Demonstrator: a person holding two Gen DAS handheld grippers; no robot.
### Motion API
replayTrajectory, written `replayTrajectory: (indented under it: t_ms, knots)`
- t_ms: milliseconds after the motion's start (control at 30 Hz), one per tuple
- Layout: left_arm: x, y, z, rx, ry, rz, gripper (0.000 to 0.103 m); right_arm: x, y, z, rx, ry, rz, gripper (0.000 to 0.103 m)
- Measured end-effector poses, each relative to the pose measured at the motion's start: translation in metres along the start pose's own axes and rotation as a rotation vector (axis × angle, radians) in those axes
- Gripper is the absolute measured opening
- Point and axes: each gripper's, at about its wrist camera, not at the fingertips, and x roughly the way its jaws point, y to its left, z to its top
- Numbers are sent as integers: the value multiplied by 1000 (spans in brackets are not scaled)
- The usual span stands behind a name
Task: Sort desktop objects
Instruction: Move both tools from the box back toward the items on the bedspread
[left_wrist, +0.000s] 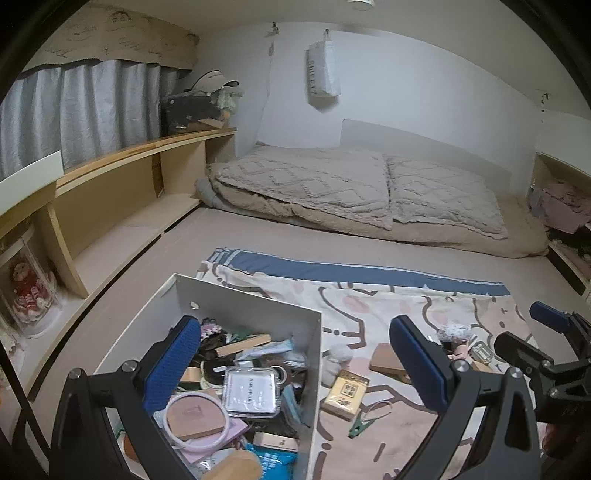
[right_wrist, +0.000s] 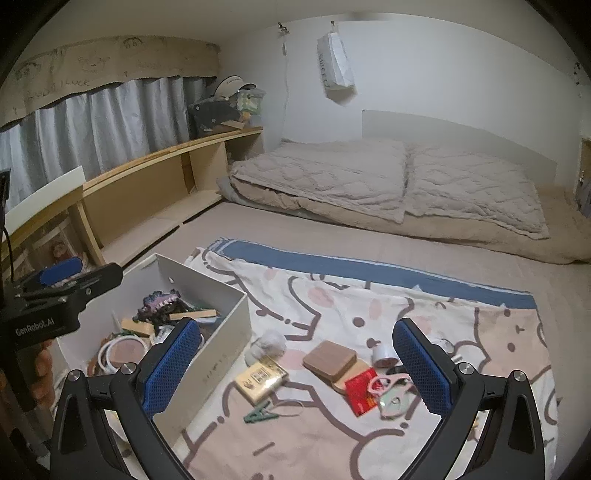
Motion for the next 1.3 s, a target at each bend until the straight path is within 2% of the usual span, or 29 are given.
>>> replayTrajectory:
  t_ms: [367,767,933,1067,1233,1300]
  knots:
    - [-5,-38,-6,66,-4,-66,103,-11,-40,-8,49,12,-76,103]
    - [4,-69,-15,128,21,-117,103,-4,-82,-20,125,53,-163,103]
    - [6,-72,-16,135,30,-126,103,9,-84,-29,135,88,-162,103]
    - [5,-70,-17,145,40,-146,102,31,-76,-40,116,161,-159,103]
    - [-2,-70,-19,177,28,-165,102,57,-58,-52,70,236,-118,103]
    - [-7,-70,-19,185,1,-177,102,68,-51,-57,71,268,-72,103]
